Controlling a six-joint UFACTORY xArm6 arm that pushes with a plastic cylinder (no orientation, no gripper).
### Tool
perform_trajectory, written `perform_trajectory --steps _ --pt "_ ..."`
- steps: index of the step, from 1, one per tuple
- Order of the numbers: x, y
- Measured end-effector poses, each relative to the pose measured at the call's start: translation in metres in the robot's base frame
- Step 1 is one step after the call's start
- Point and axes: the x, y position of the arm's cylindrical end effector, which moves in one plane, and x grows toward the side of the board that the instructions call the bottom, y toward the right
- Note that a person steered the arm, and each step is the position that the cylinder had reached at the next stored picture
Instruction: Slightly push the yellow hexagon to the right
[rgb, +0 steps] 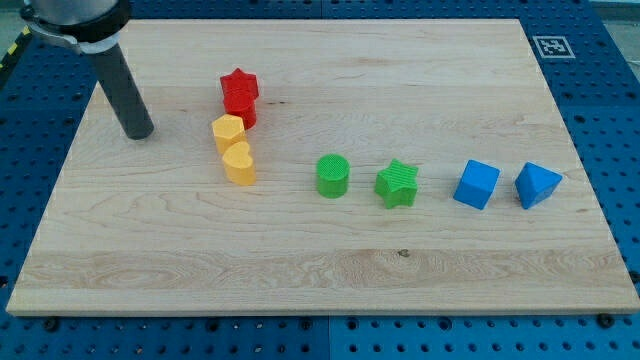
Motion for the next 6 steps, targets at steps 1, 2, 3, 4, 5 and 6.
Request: perform_trajectory --steps 1,2,3,4,5,6 --pt "0.003 0.008" --pt "0.004 0.047" --pt "0.004 0.082" --pt "0.004 0.086" --pt "0.004 0.080" --pt "0.004 0.030"
